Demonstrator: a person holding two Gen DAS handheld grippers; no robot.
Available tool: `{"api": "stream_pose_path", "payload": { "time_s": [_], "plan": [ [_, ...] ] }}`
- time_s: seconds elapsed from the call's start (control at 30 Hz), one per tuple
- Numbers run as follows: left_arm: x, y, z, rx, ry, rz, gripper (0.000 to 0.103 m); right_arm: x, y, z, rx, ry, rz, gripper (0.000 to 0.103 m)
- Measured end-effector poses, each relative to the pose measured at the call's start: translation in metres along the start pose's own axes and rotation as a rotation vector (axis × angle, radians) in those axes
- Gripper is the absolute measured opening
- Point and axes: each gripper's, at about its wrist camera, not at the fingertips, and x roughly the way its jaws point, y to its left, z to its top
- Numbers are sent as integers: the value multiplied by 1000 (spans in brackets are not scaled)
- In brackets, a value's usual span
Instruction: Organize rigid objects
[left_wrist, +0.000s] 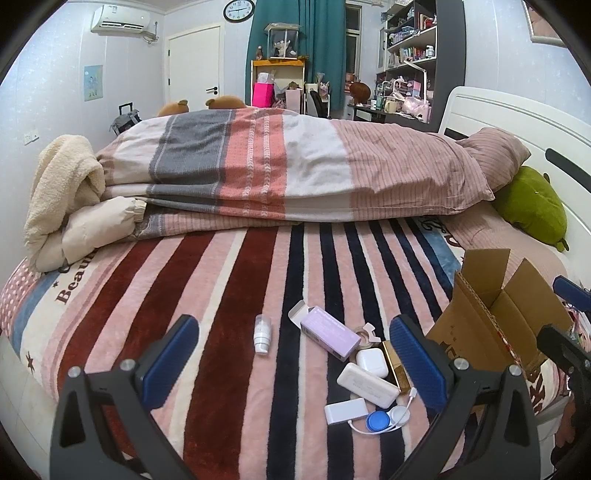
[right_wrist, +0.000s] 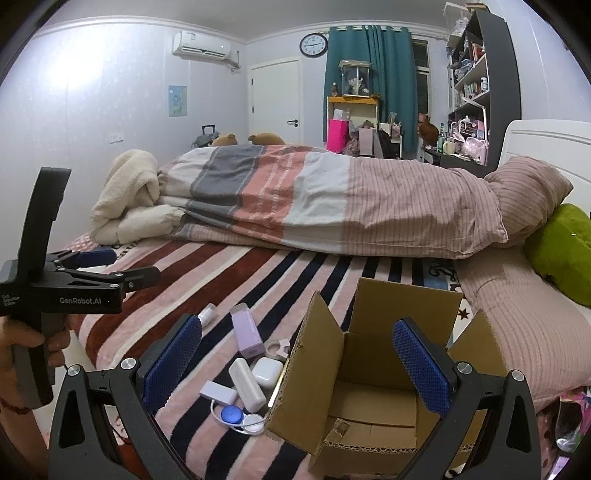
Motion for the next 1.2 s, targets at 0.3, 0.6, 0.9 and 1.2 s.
{"api": "stream_pose_path", "payload": {
  "time_s": [0.3, 0.6, 0.9, 1.2],
  "plan": [
    [-1, 0, 0, 0, -1, 5, 102, -6, 3, -3, 5, 1, 14, 103],
    [-15, -1, -6, 4, -15, 10, 102, -7, 6, -5, 1, 0, 17, 103],
    [-17, 2, -3, -1, -22, -1, 103, -7, 6, -5, 5, 1, 16, 103],
    [-16, 4, -4, -8, -24, -10, 103, -7, 8, -5, 5, 1, 21, 103]
  ]
}}
